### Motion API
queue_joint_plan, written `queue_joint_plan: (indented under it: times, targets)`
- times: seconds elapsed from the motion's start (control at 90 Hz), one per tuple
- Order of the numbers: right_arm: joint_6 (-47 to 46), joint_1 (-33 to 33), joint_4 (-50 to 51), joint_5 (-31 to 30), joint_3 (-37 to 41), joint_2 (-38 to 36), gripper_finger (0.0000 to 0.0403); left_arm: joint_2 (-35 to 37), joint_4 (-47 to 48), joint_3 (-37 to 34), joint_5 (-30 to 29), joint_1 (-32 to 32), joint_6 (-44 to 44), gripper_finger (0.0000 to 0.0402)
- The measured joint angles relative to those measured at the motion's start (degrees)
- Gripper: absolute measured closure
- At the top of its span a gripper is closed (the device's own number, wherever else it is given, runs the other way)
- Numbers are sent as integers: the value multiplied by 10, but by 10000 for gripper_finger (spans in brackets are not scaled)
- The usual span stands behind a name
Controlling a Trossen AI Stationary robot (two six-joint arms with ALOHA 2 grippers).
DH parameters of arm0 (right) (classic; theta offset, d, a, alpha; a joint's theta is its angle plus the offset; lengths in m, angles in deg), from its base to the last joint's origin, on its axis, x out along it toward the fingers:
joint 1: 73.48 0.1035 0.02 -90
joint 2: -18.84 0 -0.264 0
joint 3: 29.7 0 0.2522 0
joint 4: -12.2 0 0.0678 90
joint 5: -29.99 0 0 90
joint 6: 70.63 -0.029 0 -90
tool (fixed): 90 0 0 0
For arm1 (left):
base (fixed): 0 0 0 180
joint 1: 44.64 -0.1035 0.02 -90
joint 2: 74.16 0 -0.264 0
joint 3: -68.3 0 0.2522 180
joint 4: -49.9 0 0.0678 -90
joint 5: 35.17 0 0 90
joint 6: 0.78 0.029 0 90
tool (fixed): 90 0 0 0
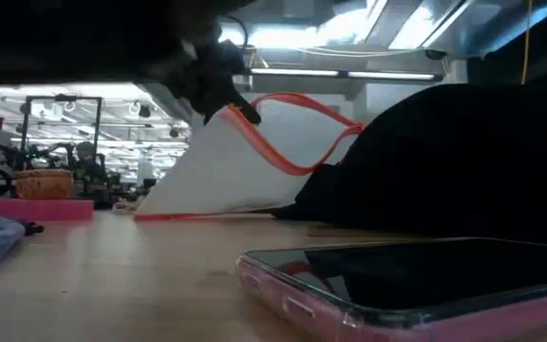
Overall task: Unpack backpack
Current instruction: Put the blue chocolate bar into the transparent white zip bag
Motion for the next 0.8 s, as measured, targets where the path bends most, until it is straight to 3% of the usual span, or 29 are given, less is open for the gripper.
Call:
queue_joint_plan:
  times: [0.144, 0.256, 0.511, 0.8]
  targets:
    - [43, -12, 1, 29, 0, 13, 132, 0, 1, 0, 0, 0, 0, 402]
    - [38, -27, 2, 21, 1, 20, 96, 0, 1, 0, 0, 0, 0, 402]
    - [56, -56, -23, 115, 1, 39, 130, 0, 0, 0, 0, 0, 0, 402]
    - [54, -62, -14, 116, -1, 49, 175, 0, 0, 0, 0, 0, 4, 402]
